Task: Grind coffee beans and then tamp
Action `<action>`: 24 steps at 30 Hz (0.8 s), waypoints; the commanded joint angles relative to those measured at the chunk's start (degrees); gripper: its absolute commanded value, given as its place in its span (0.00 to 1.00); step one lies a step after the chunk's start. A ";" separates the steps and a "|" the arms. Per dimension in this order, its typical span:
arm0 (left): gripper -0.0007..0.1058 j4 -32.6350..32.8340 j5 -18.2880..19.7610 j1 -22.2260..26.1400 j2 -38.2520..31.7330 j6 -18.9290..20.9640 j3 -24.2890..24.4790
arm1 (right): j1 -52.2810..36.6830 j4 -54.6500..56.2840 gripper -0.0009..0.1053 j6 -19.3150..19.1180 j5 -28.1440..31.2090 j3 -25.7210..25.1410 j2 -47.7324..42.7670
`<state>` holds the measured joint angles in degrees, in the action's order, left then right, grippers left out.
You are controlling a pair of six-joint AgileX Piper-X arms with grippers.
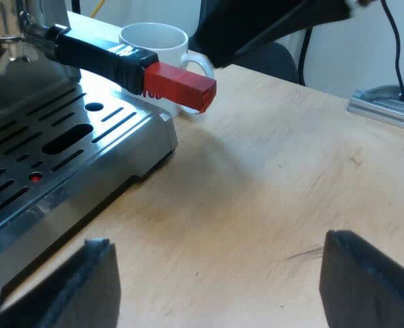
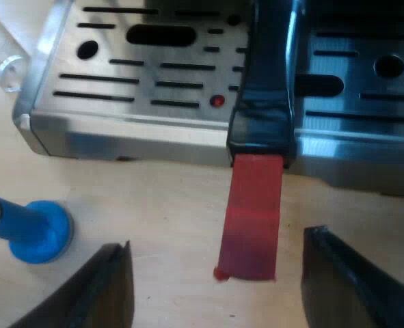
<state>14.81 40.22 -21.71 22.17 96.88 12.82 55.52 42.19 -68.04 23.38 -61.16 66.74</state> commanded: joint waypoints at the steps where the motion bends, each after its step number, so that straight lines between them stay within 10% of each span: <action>1: 0.60 -0.57 0.62 -0.11 -0.37 0.61 0.14 | -1.68 0.31 0.54 -0.22 -2.01 -0.69 0.87; 24: 0.60 -0.57 0.62 -0.11 -0.37 0.61 0.14 | -5.37 -5.43 0.54 -1.47 -4.09 -0.69 10.11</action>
<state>14.81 40.22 -21.71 22.17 96.88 12.82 50.37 37.11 -68.62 19.14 -61.40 76.43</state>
